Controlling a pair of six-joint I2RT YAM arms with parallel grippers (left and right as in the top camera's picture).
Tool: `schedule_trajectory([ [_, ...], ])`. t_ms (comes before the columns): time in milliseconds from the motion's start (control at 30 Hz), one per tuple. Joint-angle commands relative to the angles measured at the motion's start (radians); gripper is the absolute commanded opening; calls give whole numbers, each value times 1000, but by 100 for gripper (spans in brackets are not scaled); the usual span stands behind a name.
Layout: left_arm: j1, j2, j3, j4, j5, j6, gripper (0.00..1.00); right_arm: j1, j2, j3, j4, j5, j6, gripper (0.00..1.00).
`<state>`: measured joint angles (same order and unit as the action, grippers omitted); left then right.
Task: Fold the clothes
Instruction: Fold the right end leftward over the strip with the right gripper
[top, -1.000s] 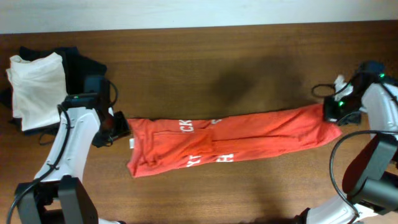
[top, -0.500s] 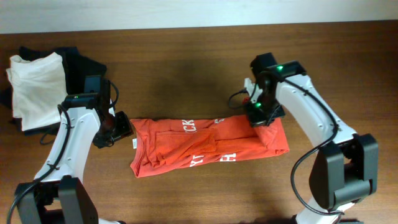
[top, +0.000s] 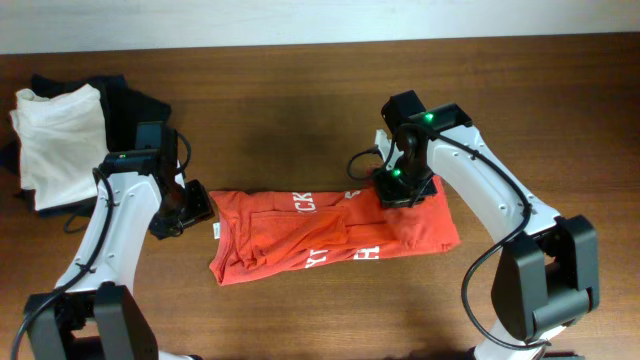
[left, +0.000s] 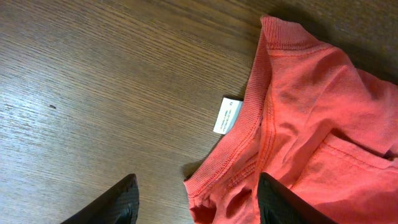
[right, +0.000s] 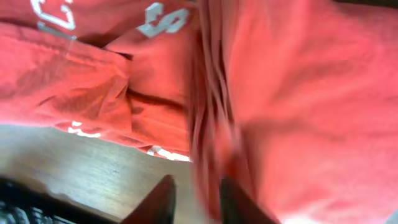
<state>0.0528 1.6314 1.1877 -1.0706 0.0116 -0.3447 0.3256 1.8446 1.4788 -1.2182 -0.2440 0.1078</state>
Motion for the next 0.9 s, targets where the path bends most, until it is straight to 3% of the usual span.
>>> schedule_trajectory([
  [0, 2, -16, 15, -3, 11, 1, 60, 10, -3, -7, 3, -84, 2, 49],
  [267, 2, -16, 15, -3, 11, 1, 61, 10, -3, -16, 47, -32, 3, 47],
  [500, 2, -16, 15, -3, 11, 1, 61, 36, 61, -164, 336, 6, 12, 44],
  [633, 2, -16, 15, -5, 11, 1, 61, 47, 117, -164, 402, 109, 88, 45],
  [700, 2, -16, 15, -4, 11, 1, 61, 47, 128, -164, 418, 129, 97, 34],
  [800, 2, -16, 15, -5, 11, 1, 61, 47, 128, -164, 443, 148, 119, 4],
  [867, 2, -16, 15, -5, 11, 1, 61, 47, 127, -164, 449, 148, 119, 4],
])
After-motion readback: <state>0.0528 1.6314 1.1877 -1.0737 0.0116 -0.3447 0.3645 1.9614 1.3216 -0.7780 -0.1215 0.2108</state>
